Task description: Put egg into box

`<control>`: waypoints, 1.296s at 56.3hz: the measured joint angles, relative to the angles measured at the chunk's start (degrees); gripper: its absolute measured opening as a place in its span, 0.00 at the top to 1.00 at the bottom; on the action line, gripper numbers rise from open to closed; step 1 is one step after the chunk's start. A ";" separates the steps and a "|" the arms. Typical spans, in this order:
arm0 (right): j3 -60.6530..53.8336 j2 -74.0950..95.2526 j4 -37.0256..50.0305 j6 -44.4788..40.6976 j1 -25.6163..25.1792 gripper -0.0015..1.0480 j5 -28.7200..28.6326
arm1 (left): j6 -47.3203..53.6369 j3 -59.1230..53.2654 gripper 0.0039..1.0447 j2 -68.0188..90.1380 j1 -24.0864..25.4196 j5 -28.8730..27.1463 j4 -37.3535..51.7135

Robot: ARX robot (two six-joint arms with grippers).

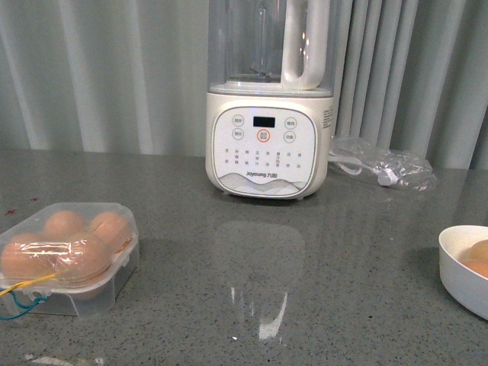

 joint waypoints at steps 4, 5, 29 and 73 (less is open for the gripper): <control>0.00 0.00 0.00 0.00 0.00 0.07 -0.09 | 0.02 -0.68 0.97 -1.27 -1.11 0.17 -0.59; 0.00 0.00 0.00 0.00 0.00 0.07 -0.04 | 0.00 -0.81 0.97 -1.49 -1.11 0.07 -0.72; 0.00 0.00 0.00 0.00 0.00 0.07 -0.02 | 0.02 -2.32 0.97 -13.68 -1.11 -0.11 -9.97; 0.00 0.00 0.00 0.00 0.00 0.07 -0.02 | 0.00 -2.32 0.20 -13.75 -1.11 -0.11 -9.97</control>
